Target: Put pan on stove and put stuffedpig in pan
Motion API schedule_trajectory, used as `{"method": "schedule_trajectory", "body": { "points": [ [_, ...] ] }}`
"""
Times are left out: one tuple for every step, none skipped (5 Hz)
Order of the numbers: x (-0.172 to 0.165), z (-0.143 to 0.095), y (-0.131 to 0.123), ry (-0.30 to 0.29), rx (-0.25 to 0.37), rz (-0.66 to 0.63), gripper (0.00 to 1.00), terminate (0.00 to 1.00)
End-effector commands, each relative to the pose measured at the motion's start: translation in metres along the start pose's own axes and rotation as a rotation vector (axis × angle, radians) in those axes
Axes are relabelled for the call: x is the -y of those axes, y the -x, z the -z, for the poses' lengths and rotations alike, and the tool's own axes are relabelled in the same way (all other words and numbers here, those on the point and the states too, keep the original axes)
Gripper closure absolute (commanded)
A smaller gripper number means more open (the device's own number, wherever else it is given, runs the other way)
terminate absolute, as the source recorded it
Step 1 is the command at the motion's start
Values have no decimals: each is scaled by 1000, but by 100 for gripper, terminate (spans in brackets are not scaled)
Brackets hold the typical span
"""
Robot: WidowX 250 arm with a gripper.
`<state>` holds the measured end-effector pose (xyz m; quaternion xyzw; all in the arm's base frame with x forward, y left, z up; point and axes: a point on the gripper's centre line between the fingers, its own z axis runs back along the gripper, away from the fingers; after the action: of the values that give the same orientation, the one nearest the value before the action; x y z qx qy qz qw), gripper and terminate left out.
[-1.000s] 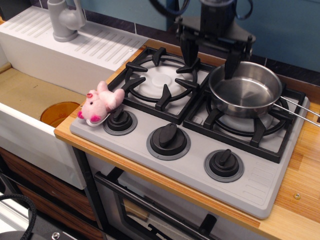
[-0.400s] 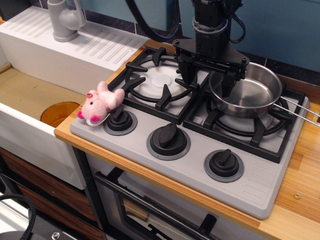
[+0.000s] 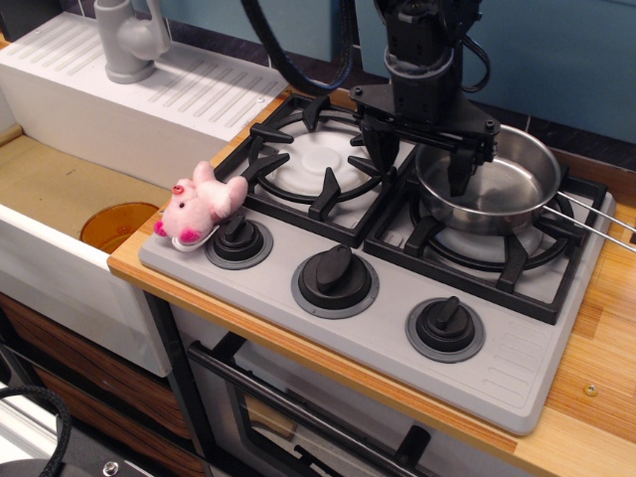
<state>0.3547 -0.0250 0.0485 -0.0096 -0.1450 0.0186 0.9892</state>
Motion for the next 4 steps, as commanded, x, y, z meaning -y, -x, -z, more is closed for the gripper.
{"method": "schedule_trajectory", "body": {
  "points": [
    [-6, 0, -17, 32, 71, 38, 100, 0],
    [-6, -2, -18, 35, 71, 41, 100, 0],
    [-7, -6, -19, 37, 59, 40, 100, 0],
    [-12, -16, -23, 18, 49, 48, 100, 0]
  ]
}}
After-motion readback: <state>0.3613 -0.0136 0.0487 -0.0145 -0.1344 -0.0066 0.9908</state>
